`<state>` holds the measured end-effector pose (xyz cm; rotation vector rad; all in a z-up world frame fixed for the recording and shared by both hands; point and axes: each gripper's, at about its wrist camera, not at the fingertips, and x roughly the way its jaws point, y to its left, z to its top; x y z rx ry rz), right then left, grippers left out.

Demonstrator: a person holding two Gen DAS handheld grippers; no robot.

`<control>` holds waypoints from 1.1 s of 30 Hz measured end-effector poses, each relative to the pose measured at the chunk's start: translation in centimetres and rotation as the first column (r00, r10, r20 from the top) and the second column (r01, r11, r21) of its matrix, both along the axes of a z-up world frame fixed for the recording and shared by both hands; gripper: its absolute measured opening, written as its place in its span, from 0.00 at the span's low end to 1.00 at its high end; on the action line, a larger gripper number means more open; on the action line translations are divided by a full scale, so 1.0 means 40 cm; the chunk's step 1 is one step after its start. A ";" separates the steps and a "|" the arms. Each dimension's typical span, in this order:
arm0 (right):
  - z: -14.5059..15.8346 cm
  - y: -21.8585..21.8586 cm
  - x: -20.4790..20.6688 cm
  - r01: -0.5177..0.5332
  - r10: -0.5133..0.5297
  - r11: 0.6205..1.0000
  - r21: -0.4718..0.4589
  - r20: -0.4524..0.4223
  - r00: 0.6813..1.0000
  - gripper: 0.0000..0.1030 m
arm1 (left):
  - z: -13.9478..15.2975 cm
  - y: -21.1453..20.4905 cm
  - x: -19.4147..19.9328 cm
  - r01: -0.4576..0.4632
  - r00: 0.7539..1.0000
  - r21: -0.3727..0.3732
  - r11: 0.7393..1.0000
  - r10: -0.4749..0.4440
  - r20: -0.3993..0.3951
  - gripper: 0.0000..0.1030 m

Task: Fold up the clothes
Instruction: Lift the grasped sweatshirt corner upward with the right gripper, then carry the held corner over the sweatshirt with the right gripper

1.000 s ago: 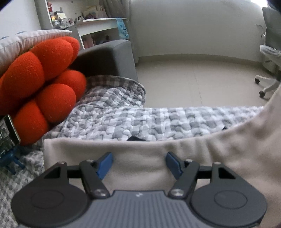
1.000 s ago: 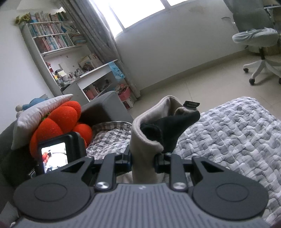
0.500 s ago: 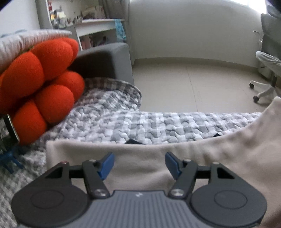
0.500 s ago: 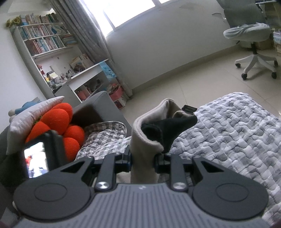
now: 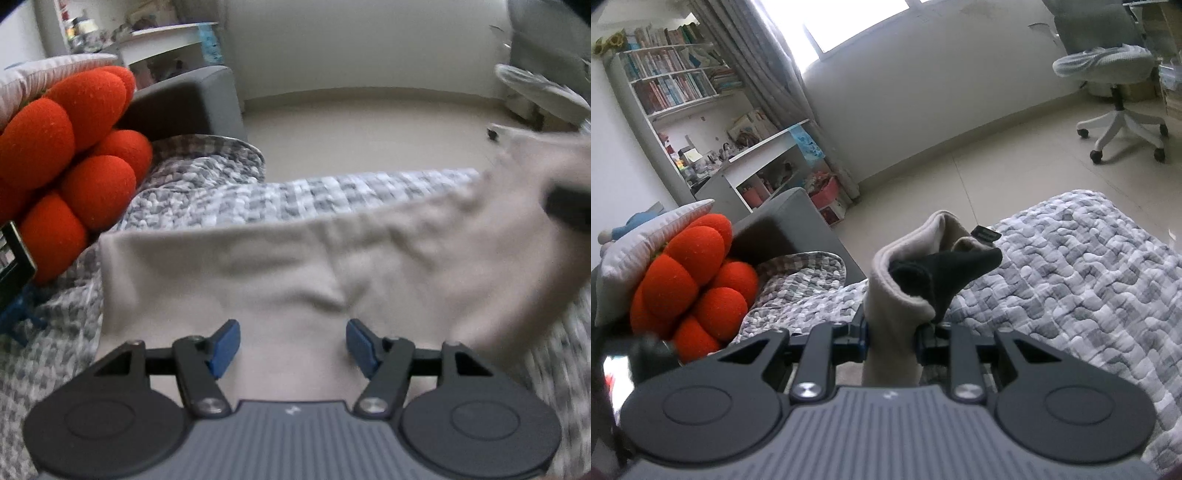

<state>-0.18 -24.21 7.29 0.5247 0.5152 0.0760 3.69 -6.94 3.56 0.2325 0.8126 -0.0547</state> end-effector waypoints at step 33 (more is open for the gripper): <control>0.004 0.405 -0.026 -0.151 0.303 0.777 -0.611 0.153 0.941 0.27 | 0.045 0.496 -0.007 -0.381 0.918 -0.463 0.800 0.385 -0.091 0.64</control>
